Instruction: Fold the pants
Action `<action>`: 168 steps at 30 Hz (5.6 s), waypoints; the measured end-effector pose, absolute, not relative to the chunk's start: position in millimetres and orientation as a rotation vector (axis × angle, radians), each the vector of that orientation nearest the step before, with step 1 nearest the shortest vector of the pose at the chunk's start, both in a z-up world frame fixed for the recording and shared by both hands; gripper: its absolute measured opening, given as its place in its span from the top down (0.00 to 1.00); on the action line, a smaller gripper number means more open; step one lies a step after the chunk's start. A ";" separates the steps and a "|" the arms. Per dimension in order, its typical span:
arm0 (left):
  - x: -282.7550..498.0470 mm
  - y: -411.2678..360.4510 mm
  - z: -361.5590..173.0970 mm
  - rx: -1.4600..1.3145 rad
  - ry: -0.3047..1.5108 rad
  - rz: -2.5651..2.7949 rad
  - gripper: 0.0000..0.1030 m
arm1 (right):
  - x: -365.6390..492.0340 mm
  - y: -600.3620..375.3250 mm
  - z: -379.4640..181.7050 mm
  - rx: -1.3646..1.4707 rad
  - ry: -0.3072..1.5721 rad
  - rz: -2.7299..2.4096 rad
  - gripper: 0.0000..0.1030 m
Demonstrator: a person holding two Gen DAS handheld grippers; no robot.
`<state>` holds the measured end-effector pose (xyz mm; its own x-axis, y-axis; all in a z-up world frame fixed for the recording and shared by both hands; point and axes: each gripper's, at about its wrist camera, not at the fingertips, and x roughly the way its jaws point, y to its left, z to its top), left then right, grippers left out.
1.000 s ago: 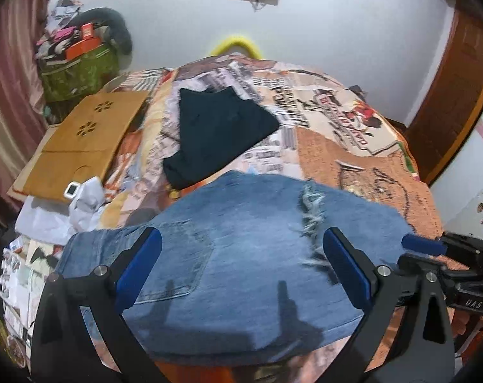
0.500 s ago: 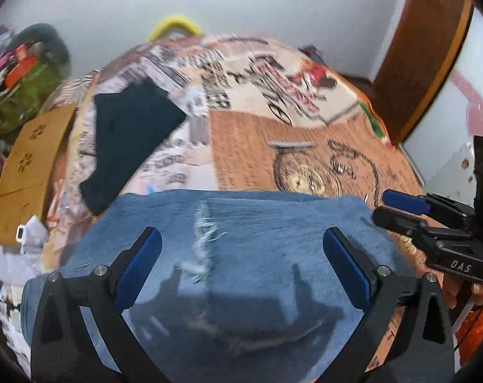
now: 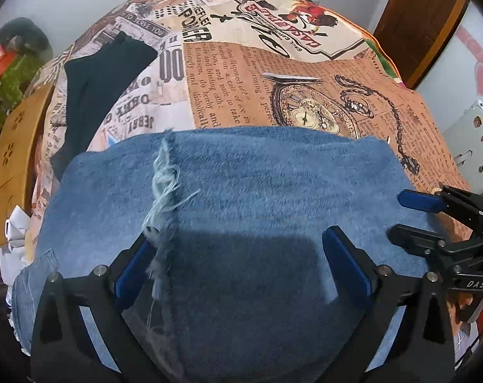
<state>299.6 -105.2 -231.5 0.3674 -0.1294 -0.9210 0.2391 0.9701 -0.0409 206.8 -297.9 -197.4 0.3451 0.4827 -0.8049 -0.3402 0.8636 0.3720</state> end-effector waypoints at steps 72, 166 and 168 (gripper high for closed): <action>138.0 260.9 -311.9 -0.966 1.018 0.230 0.33 | 168.6 -95.3 -154.3 -0.084 0.973 0.710 0.21; 308.0 28.6 -250.2 0.244 1.147 -0.107 0.00 | 165.6 -285.4 -174.9 0.138 0.989 0.354 0.18; 276.2 34.2 -242.4 0.208 1.130 -0.114 0.00 | 163.5 -289.1 -171.1 0.133 0.978 0.344 0.18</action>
